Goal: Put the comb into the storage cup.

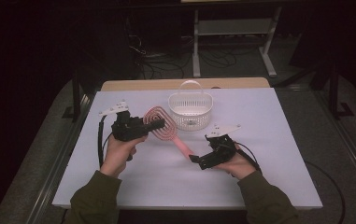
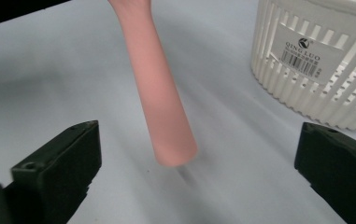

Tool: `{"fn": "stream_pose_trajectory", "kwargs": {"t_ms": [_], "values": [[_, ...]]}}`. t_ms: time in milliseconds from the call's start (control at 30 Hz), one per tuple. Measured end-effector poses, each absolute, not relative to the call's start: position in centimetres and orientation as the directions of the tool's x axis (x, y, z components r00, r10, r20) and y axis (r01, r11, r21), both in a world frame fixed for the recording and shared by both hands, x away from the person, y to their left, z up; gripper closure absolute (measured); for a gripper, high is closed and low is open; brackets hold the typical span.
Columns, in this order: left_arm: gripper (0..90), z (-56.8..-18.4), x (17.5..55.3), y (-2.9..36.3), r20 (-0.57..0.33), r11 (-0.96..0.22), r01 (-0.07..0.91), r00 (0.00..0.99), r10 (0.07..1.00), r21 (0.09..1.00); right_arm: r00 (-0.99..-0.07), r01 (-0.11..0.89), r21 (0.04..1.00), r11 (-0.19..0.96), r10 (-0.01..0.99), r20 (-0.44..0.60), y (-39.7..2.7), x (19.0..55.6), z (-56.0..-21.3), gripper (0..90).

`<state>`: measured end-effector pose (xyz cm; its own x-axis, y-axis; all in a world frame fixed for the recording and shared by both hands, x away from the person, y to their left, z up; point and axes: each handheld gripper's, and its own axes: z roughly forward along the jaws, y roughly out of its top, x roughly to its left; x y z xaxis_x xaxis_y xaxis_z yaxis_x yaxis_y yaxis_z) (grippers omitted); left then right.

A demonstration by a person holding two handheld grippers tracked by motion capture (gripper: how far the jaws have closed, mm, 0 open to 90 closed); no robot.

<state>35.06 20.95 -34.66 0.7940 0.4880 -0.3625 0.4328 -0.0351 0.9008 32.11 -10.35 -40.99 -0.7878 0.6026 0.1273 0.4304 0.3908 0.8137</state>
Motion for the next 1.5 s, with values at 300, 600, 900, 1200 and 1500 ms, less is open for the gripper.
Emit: {"fn": "stream_pose_trajectory", "kwargs": {"t_ms": [300,600,900,1200,1500], "values": [[64.2,-34.5,35.1,21.5,-0.366,-0.022,0.433,0.788,0.495,0.901,-0.774,0.437,0.813,0.385,0.622,0.121,-11.4,32.0,-41.1,0.0],[64.2,-34.4,35.2,22.2,-0.369,-0.011,0.433,0.781,0.505,0.901,-0.757,0.441,0.818,0.370,0.643,0.117,-13.0,31.5,-41.6,0.0],[64.2,-34.3,35.3,22.6,-0.372,-0.004,0.433,0.778,0.507,0.901,-0.746,0.454,0.813,0.364,0.654,0.124,-14.5,30.7,-42.2,0.0],[64.2,-34.1,35.3,23.0,-0.375,0.010,0.430,0.773,0.511,0.903,-0.722,0.472,0.810,0.349,0.680,0.128,-16.1,29.8,-42.9,0.0],[64.3,-33.8,35.3,23.5,-0.373,0.022,0.423,0.771,0.516,0.906,-0.714,0.490,0.795,0.357,0.688,0.131,-17.4,29.1,-43.7,0.0]]}}
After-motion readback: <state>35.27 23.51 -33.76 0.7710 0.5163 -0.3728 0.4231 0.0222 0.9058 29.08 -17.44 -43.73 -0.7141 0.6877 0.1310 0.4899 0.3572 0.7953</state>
